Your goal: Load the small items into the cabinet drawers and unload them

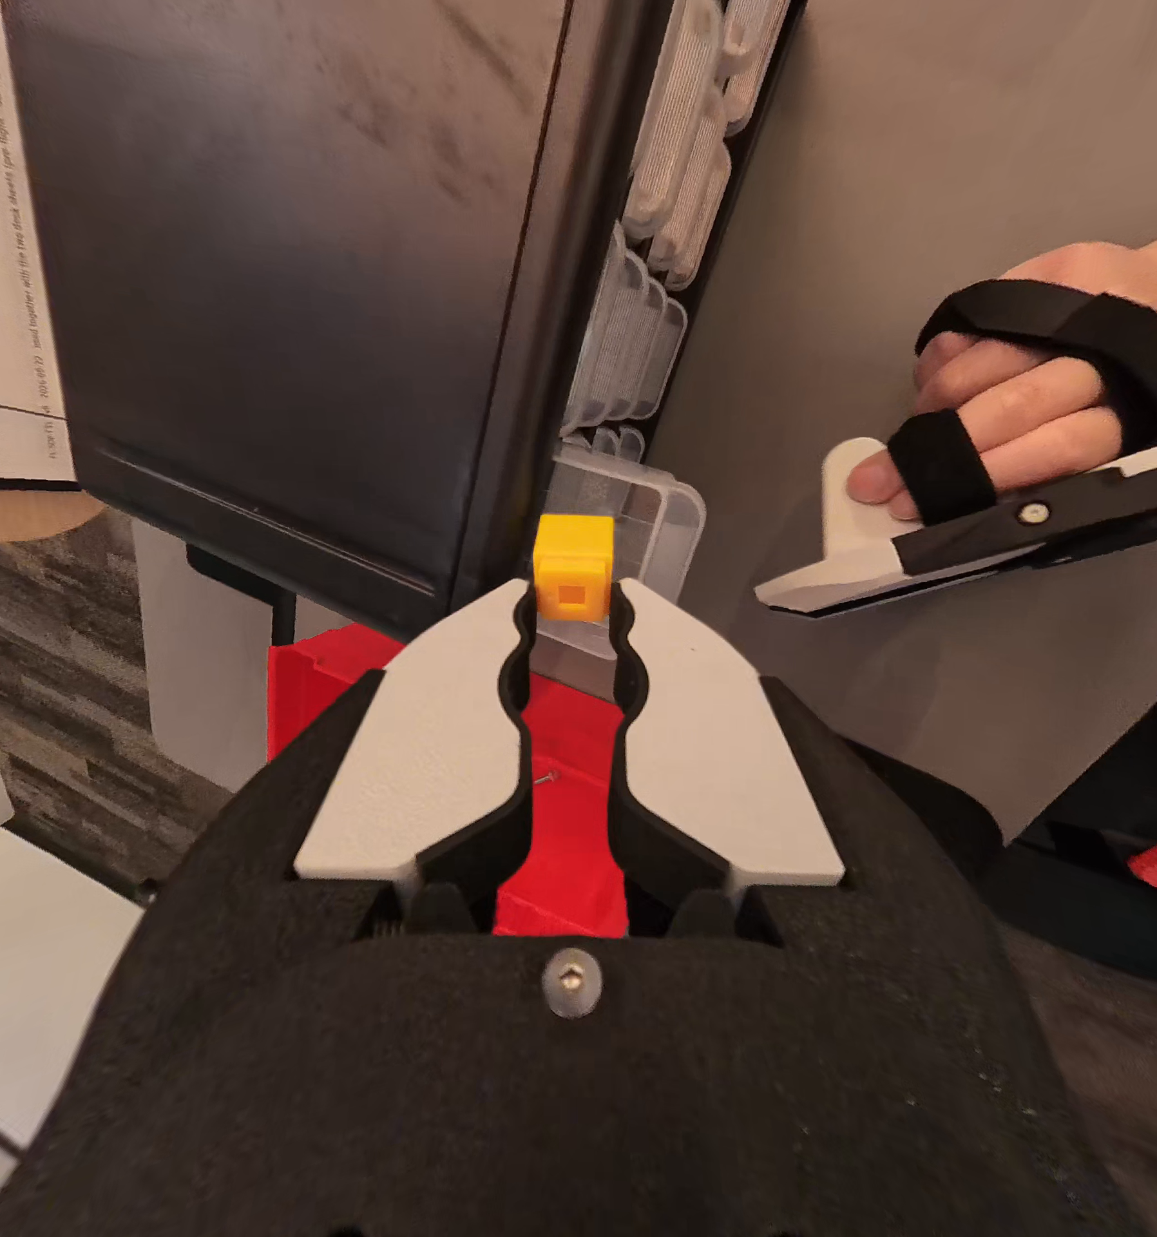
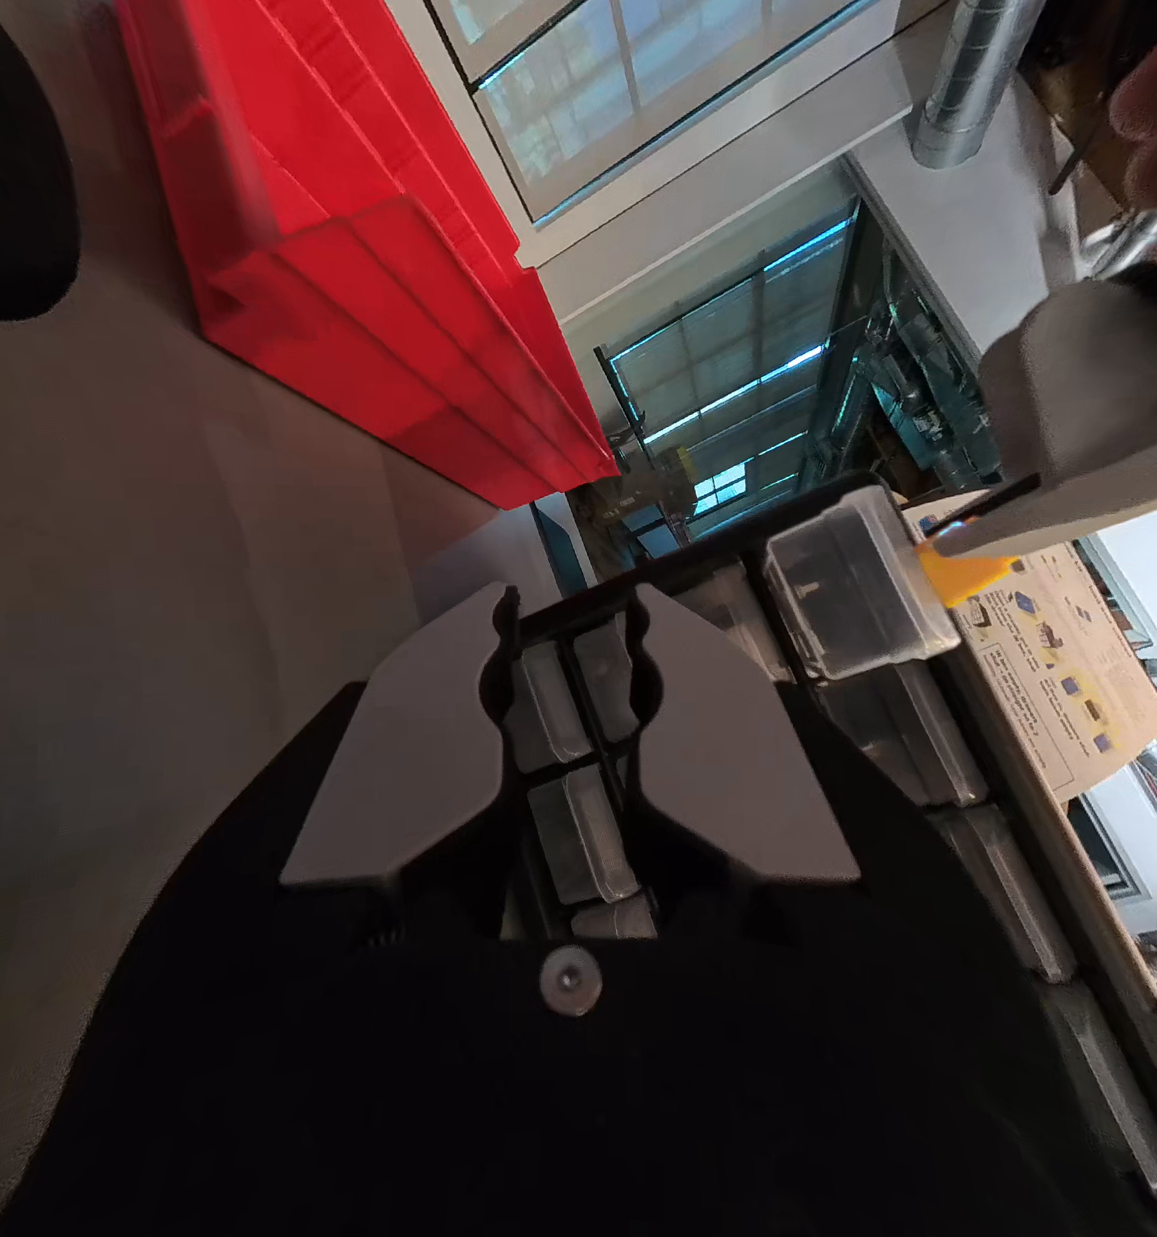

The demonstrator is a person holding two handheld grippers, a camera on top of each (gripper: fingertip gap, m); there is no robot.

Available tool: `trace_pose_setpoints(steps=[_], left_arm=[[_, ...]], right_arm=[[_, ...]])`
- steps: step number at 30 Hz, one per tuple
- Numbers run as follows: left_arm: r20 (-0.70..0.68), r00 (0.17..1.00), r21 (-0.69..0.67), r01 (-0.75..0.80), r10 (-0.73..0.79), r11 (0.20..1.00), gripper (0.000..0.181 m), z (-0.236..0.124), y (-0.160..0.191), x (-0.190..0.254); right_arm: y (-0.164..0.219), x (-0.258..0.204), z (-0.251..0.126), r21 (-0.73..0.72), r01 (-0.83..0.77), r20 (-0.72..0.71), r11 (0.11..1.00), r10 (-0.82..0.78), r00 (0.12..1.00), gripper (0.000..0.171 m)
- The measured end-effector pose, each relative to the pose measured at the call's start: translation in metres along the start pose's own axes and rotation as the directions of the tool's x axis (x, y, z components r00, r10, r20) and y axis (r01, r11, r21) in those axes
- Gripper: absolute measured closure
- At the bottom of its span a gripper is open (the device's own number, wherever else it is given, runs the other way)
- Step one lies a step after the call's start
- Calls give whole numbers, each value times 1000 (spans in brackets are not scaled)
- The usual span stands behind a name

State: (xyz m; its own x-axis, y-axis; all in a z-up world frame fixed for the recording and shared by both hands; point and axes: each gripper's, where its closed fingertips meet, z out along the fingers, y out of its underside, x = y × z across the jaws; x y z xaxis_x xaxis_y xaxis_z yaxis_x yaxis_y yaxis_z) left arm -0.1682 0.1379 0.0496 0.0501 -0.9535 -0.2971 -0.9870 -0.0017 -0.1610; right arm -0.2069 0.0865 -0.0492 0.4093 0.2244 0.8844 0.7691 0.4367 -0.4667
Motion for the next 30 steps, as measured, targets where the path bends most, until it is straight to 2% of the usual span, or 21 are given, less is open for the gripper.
trace_pose_setpoints(steps=[13, 18, 22, 26, 30], left_arm=[[-17, 991, -96, -135, 134, 986, 161, 10, 8, 3], [-22, 989, -102, -146, 145, 984, 161, 8, 11, 5], [-25, 993, -80, -119, 117, 990, 161, 4, 11, 4], [-26, 993, -90, -115, 113, 989, 161, 3, 12, 2], [-32, 993, -106, -121, 118, 987, 161, 3, 14, 1]], right_arm=[[6, -3, 2, -30, 18, 14, 999, -17, 1000, 140], [8, 38, -4, -54, 14, -169, 998, -23, 985, 139], [-5, 78, -6, -34, 110, -310, 993, -115, 944, 135], [1, 96, 1, -101, 167, -373, 981, -193, 907, 136], [9, 100, 10, -150, 239, -378, 959, -279, 883, 146]])
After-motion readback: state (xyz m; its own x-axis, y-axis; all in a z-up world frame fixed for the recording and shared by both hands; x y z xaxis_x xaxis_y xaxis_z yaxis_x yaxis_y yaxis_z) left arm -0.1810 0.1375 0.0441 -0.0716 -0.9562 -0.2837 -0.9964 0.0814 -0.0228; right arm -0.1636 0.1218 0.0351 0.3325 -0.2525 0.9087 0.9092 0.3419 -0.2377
